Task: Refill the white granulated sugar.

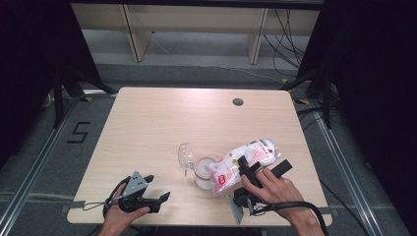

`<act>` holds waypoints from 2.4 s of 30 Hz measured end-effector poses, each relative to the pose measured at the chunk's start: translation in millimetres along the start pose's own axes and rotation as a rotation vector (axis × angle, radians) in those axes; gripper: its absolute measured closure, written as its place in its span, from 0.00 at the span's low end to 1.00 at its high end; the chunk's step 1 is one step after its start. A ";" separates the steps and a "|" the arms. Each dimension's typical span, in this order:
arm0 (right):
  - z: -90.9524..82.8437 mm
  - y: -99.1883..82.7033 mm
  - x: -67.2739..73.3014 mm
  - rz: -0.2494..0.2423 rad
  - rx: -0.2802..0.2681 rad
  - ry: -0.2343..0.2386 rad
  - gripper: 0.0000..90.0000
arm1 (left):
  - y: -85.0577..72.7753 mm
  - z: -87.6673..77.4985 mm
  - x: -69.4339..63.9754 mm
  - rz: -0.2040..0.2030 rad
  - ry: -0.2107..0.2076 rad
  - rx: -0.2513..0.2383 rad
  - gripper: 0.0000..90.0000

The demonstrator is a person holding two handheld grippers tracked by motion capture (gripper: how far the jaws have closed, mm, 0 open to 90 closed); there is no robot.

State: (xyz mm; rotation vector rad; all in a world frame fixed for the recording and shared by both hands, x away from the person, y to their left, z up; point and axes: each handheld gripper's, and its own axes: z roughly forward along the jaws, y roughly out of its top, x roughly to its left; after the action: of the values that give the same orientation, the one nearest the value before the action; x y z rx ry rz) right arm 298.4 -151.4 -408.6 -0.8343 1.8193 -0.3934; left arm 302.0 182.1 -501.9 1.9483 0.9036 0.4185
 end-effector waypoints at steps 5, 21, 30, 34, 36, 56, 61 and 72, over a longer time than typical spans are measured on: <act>-0.5 -1.3 -6.2 -0.024 0.004 0.000 0.82 | 0.8 -1.2 1.9 0.018 0.002 -0.003 0.18; -2.7 -6.9 -6.2 -0.026 0.005 0.013 0.82 | 0.5 -0.3 0.6 -0.001 0.002 -0.003 0.18; -4.4 -7.5 -5.9 0.011 0.011 0.014 0.83 | 0.6 -0.4 0.6 -0.002 0.000 -0.004 0.19; -4.7 -8.9 -6.4 0.001 0.006 0.009 0.83 | 0.7 -0.4 0.5 0.002 -0.001 -0.004 0.18; -5.3 -8.5 -3.0 0.059 0.002 0.012 0.83 | 0.8 -0.4 0.9 0.008 0.000 -0.003 0.19; -7.4 -9.1 -9.3 0.032 -0.006 0.018 0.84 | 1.1 -0.6 1.7 0.020 -0.002 -0.002 0.19; -7.0 -9.7 -11.0 0.018 -0.003 0.015 0.84 | 1.2 -0.4 1.1 0.012 -0.003 -0.008 0.18; -6.2 -12.4 -8.8 0.061 -0.008 0.009 0.84 | 1.2 -0.7 2.0 0.019 -0.002 -0.001 0.18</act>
State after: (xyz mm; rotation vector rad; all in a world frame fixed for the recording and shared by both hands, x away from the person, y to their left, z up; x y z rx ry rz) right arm 299.0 -154.7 -392.5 -0.7817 1.8513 -0.3516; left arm 303.4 183.6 -500.6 1.9572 0.8843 0.4274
